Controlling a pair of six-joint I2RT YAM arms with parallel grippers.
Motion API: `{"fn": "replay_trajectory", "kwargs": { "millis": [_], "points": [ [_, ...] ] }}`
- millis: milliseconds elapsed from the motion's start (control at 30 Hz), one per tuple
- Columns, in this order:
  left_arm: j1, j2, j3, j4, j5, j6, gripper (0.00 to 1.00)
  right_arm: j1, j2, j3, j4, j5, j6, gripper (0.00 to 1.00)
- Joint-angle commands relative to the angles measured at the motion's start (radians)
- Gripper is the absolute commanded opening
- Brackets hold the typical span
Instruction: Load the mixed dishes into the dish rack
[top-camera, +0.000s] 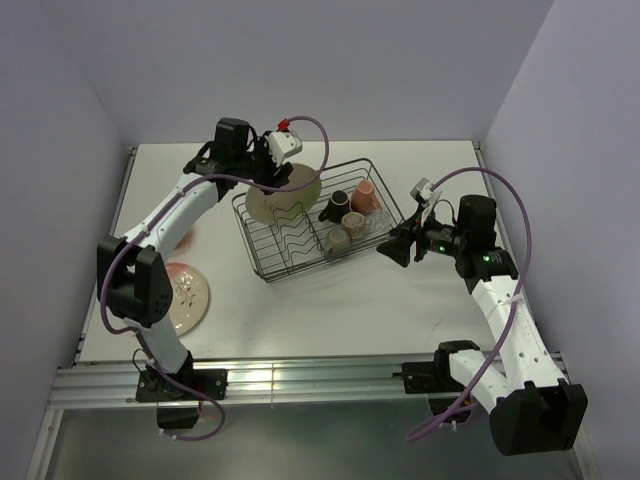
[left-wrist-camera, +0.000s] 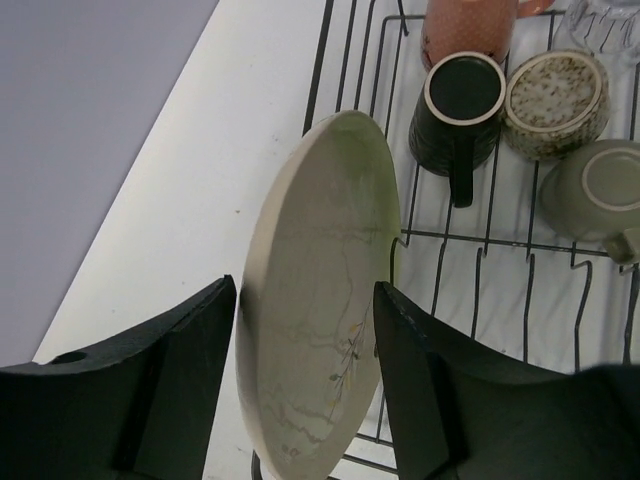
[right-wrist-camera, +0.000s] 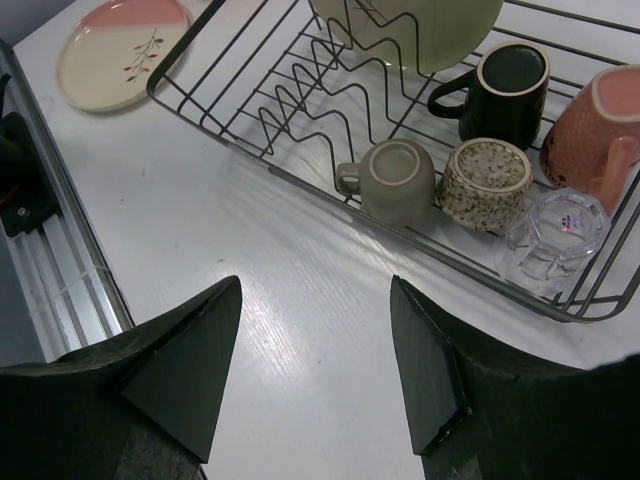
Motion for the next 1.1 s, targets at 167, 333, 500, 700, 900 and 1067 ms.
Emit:
{"fn": "replay_trajectory", "kwargs": {
  "millis": [167, 333, 500, 700, 900, 1067],
  "points": [
    [-0.002, -0.158, -0.052, 0.117, -0.026, -0.087, 0.68, -0.006, -0.017, -0.005, 0.036, -0.01, 0.004, 0.69],
    [-0.002, -0.24, -0.055, 0.159, -0.137, -0.146, 0.73, -0.006, -0.021, -0.002, 0.025, -0.015, -0.004, 0.69],
    [-0.002, -0.349, -0.108, 0.199, -0.274, -0.276, 0.76, -0.006, -0.017, 0.019, -0.013, -0.013, -0.03, 0.69],
    [0.01, -0.599, -0.318, 0.199, -0.521, -0.599, 0.86, 0.018, 0.015, 0.062, -0.11, -0.009, -0.099, 0.68],
    [0.03, -0.753, -0.458, -0.046, -0.704, -1.014, 0.86, 0.138, 0.045, 0.07, -0.173, 0.031, -0.138, 0.68],
    [0.047, -0.791, -0.553, -0.341, -0.761, -1.367, 0.82, 0.294, 0.068, 0.073, -0.159, 0.074, -0.125, 0.68]
  ]
}}
